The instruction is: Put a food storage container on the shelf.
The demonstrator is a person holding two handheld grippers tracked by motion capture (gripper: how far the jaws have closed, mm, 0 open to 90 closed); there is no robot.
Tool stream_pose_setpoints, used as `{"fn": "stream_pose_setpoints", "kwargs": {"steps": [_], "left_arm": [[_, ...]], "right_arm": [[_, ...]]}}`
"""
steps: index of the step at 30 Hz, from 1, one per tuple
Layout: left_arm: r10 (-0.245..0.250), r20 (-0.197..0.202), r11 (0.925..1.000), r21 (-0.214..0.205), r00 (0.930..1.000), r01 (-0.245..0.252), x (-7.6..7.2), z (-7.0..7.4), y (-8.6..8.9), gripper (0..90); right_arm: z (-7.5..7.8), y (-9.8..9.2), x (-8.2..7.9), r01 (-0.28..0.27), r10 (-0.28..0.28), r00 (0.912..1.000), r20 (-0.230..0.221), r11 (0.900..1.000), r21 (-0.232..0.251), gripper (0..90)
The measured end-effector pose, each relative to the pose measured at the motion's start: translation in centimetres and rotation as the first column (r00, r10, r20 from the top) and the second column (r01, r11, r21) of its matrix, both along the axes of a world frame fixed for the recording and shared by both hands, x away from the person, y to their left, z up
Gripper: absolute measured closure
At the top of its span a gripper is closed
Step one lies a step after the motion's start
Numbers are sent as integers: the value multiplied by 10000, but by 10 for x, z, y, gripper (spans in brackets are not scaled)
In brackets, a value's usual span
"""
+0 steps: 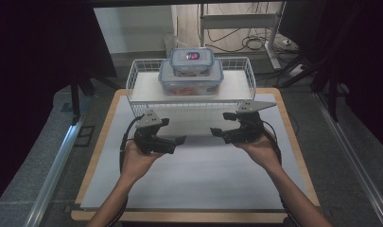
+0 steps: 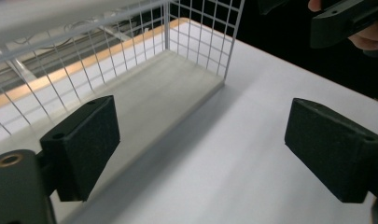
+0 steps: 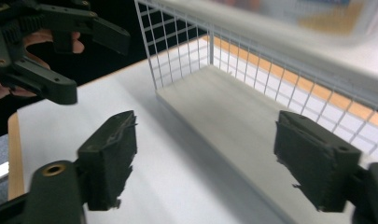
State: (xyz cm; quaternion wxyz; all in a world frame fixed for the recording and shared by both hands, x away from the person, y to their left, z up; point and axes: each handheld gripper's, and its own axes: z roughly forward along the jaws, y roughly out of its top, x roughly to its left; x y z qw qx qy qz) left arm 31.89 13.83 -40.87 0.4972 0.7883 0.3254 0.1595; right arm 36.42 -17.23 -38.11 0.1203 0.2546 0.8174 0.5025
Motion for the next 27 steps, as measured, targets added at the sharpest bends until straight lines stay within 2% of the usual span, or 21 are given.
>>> {"fn": "stream_pose_setpoints", "kwargs": {"steps": [8, 13, 16, 20, 24, 27], "left_arm": [[149, -66, 9994, -320, 9999, -151, -22, -18, 7, 45], [181, -104, 9981, -584, 9998, -187, -34, -37, 16, 42], [301, -214, 9991, -281, 9993, -307, -37, -48, 22, 36], [365, -501, 9990, -256, 9981, -378, -44, -63, 29, 36], [624, -396, 9967, 549, 9973, -602, -55, -75, 32, 29], [740, -310, 9941, 815, 9968, -713, -62, -80, 33, 22]], "right_arm": [[-20, -19, -20, 300, -301, 9995, -40, 9994, -148, 120], [-35, -31, -26, 544, -549, 9979, -349, 9984, -132, 90], [-42, -37, -30, 658, -662, 9973, -312, 9978, -123, 73], [-50, -43, -36, 703, -704, 9974, -180, 9975, -35, 55], [-65, -48, -44, 856, -856, 9962, -166, 9963, -13, 50], [-75, -51, -50, 891, -893, 9958, -201, 9959, -125, 49]]}}
